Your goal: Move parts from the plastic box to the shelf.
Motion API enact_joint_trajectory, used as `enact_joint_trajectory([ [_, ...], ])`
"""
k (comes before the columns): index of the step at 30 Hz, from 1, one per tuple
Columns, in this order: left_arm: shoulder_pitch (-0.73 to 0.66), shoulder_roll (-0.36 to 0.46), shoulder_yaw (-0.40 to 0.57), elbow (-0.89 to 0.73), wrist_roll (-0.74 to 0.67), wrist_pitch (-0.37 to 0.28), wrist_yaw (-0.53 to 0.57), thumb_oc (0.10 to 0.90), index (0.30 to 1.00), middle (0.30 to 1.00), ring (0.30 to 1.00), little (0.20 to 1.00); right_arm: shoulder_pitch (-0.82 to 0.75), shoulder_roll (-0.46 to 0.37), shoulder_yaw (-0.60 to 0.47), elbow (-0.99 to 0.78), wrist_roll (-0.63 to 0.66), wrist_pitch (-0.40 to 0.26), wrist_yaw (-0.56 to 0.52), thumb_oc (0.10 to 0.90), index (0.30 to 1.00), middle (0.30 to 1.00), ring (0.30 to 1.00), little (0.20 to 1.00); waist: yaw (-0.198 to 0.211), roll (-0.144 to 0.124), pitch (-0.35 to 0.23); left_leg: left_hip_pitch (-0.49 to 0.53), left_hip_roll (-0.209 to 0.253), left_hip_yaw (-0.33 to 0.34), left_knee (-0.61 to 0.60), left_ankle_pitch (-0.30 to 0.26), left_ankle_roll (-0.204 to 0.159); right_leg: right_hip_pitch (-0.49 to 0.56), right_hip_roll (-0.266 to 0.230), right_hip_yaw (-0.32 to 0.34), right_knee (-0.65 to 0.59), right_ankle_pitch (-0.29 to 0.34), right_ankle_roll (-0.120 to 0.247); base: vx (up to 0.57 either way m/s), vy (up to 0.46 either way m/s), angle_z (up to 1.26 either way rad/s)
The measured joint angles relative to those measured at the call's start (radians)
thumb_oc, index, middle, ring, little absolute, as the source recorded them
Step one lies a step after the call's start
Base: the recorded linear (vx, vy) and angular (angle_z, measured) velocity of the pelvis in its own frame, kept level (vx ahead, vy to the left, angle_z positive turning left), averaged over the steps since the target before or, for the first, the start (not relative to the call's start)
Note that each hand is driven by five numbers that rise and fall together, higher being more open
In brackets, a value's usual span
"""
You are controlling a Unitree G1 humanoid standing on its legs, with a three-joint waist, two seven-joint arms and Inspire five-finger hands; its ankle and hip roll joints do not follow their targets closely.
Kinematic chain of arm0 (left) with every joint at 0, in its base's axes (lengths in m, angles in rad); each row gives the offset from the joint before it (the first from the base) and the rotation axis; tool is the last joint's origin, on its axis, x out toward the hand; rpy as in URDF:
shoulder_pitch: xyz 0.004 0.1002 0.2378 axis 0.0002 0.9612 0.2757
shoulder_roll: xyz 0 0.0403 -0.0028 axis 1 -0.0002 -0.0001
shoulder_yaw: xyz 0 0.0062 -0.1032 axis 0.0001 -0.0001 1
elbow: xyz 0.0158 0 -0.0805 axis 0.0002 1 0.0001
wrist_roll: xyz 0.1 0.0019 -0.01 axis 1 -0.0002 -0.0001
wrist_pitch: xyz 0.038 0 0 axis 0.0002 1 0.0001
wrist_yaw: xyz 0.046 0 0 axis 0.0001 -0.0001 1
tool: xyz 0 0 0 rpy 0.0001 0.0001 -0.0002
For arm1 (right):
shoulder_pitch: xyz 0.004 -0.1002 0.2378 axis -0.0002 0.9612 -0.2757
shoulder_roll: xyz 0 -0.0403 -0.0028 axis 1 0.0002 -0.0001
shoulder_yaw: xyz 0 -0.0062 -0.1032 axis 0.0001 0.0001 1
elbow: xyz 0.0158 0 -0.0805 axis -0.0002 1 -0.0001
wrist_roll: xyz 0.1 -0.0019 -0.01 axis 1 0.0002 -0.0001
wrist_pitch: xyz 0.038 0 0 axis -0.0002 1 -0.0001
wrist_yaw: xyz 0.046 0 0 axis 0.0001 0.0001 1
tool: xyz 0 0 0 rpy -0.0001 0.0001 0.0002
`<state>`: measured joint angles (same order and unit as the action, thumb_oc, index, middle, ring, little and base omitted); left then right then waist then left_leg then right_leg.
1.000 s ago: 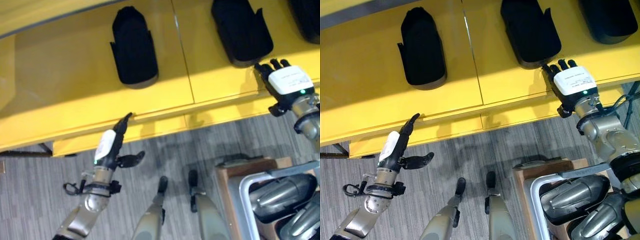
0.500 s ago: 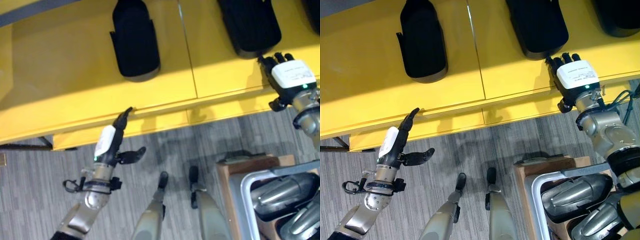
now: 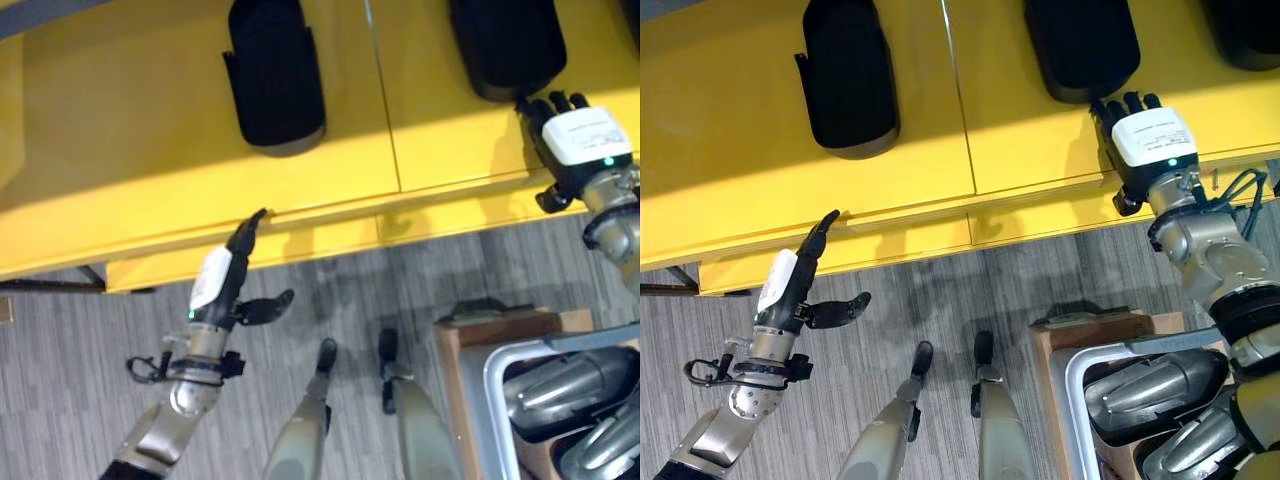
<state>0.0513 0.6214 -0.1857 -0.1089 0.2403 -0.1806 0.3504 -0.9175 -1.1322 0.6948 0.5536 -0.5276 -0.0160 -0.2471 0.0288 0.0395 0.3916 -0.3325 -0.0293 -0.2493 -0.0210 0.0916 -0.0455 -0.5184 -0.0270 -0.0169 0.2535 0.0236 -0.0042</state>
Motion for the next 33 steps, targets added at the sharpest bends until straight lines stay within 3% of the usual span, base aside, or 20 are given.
enact_joint_trajectory([
  [10,-0.002,-0.017,0.013,-0.004,-0.001,0.002,0.007,0.900,1.000,1.000,1.000,1.000,0.016,0.000,-0.013,-0.055,0.000,0.004,-0.003,0.900,1.000,1.000,1.000,1.000,-0.003,0.000,0.000,-0.006,-0.002,0.000,0.000,0.000,0.000,-0.007,-0.002,-0.001,0.000,0.000,0.000,0.00,0.011,0.00],
  [14,0.004,-0.019,0.020,-0.012,-0.001,0.012,0.005,0.900,1.000,1.000,1.000,1.000,0.223,0.024,-0.175,-0.238,0.001,-0.014,-0.005,0.900,1.000,1.000,1.000,1.000,-0.006,-0.012,0.007,0.007,-0.003,0.002,0.001,-0.002,0.003,0.005,-0.003,0.001,0.000,0.000,0.000,0.01,0.027,-0.01],
  [20,0.008,-0.018,0.036,-0.019,-0.001,0.038,-0.013,0.900,1.000,1.000,1.000,1.000,0.458,0.053,-0.331,-0.348,0.002,-0.025,0.000,0.900,1.000,1.000,1.000,1.000,-0.031,-0.039,0.020,0.040,-0.008,0.012,0.003,-0.008,0.011,0.041,-0.007,0.009,-0.007,0.000,0.004,0.00,0.015,-0.01],
  [21,0.012,-0.019,0.039,-0.021,-0.001,0.050,-0.019,0.900,1.000,1.000,1.000,1.000,0.596,0.105,-0.458,-0.399,0.023,-0.031,-0.001,0.900,1.000,1.000,1.000,1.000,-0.029,-0.046,0.019,0.054,-0.007,0.012,0.005,-0.011,0.012,0.057,-0.006,0.008,-0.009,0.000,0.004,0.02,0.056,-0.05],
  [22,0.029,-0.018,0.058,-0.022,-0.001,0.051,-0.026,0.900,1.000,1.000,1.000,1.000,0.636,0.123,-0.484,-0.419,0.032,-0.030,-0.001,0.900,1.000,1.000,1.000,1.000,-0.033,-0.053,0.017,0.061,-0.006,0.015,0.006,-0.013,0.014,0.064,-0.006,0.010,-0.012,-0.001,0.005,0.01,0.034,-0.09],
  [27,0.065,-0.019,0.084,-0.029,-0.001,0.055,-0.039,0.900,1.000,1.000,1.000,1.000,0.738,0.137,-0.556,-0.452,0.068,-0.038,0.005,0.900,1.000,1.000,1.000,1.000,-0.058,-0.057,0.016,0.077,-0.007,0.025,0.007,-0.020,0.023,0.088,-0.005,0.016,-0.033,0.009,0.007,0.02,0.042,-0.06],
  [28,0.072,-0.019,0.097,-0.042,-0.001,0.066,-0.054,0.900,1.000,1.000,1.000,1.000,0.805,0.169,-0.630,-0.511,0.098,-0.037,0.014,0.900,1.000,1.000,1.000,1.000,-0.059,-0.060,0.016,0.079,-0.006,0.027,0.008,-0.022,0.026,0.095,-0.003,0.019,-0.043,0.015,0.008,0.02,0.063,-0.07],
  [32,0.097,-0.020,0.114,-0.042,-0.002,0.076,-0.073,0.900,1.000,1.000,1.000,1.000,0.869,0.238,-0.684,-0.596,0.151,-0.054,0.020,0.900,1.000,1.000,1.000,1.000,-0.070,-0.067,0.016,0.126,-0.004,0.035,0.006,-0.034,0.031,0.150,0.000,0.030,-0.071,0.020,0.014,0.03,0.065,-0.07],
  [33,0.101,-0.021,0.115,-0.042,-0.003,0.080,-0.081,0.900,1.000,1.000,1.000,1.000,0.896,0.294,-0.727,-0.625,0.184,-0.066,0.029,0.900,1.000,1.000,1.000,1.000,-0.071,-0.069,0.015,0.136,-0.001,0.034,0.006,-0.037,0.031,0.171,0.001,0.026,-0.089,0.026,0.013,0.06,0.118,-0.02],
])
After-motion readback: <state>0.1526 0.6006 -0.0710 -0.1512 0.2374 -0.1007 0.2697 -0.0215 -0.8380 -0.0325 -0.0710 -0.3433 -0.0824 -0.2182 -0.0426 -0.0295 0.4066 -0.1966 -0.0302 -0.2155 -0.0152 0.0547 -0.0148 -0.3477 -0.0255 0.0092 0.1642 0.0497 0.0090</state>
